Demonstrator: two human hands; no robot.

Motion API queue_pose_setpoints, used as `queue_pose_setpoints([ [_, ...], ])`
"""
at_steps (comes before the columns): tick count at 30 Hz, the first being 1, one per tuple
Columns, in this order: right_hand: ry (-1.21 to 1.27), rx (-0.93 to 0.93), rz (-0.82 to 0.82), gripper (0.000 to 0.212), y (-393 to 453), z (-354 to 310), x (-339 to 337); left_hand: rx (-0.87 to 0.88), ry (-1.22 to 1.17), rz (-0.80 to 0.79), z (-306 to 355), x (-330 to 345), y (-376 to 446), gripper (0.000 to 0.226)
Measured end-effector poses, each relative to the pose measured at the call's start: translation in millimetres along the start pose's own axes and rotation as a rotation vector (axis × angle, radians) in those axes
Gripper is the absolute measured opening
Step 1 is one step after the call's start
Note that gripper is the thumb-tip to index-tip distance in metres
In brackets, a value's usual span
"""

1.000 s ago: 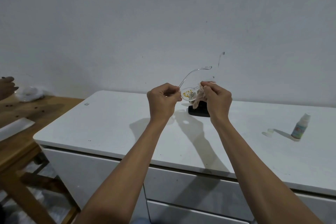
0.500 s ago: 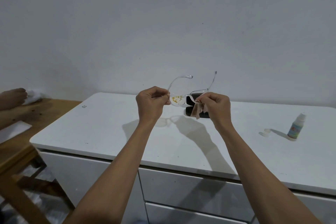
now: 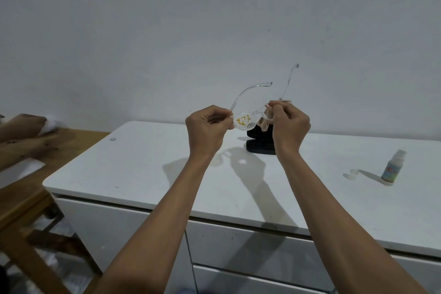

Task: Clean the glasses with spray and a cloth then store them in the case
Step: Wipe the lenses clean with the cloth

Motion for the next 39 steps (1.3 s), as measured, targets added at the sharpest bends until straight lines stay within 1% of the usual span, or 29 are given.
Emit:
queue_pose_setpoints([
  [5,-0.030,0.040,-0.141,0.015,-3,2,5,-0.006,-0.003,0.013,-3,3,-1,0.009],
  [9,0.029,0.146,-0.222,0.011,-3,13,6,-0.047,-0.012,0.013,-13,4,-1,0.009],
  [12,0.087,0.145,-0.301,0.024,-8,15,5,-0.097,-0.032,0.020,-24,2,0,0.011],
  [13,0.092,0.126,-0.293,0.024,-12,12,4,-0.112,-0.037,0.022,-27,2,0,0.012],
  [15,0.063,0.098,-0.193,0.017,-17,9,-3,-0.127,-0.041,0.010,-29,4,-1,0.013],
  [18,0.044,0.118,-0.026,0.024,-21,17,-10,-0.128,-0.042,-0.015,-28,9,-4,0.016],
  [21,0.094,0.141,0.019,0.024,-17,22,-9,-0.135,-0.035,-0.017,-28,10,-7,0.014],
  [23,0.081,0.145,0.042,0.023,-18,19,-10,-0.142,-0.036,0.000,-30,7,-7,0.015],
  [31,0.002,0.120,-0.010,0.016,-16,23,-11,-0.194,-0.069,0.058,-34,3,-6,0.015],
  [33,0.023,0.113,-0.059,0.020,-18,27,-9,-0.194,-0.056,0.083,-33,2,-6,0.015],
  [37,0.001,0.078,-0.156,0.017,-24,36,-3,-0.188,-0.037,0.118,-32,3,-8,0.017],
  [39,-0.008,0.084,-0.175,0.020,-27,38,-2,-0.189,-0.028,0.131,-33,2,-9,0.017],
])
Point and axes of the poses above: each hand's wrist, its own y-axis towards the middle knuckle, its own x-axis out of the palm, z = x × y, the point moved 7 cm from there along y, towards the middle knuckle, and after that the axes turned 2 degrees about -x, right-handed, at the moved point
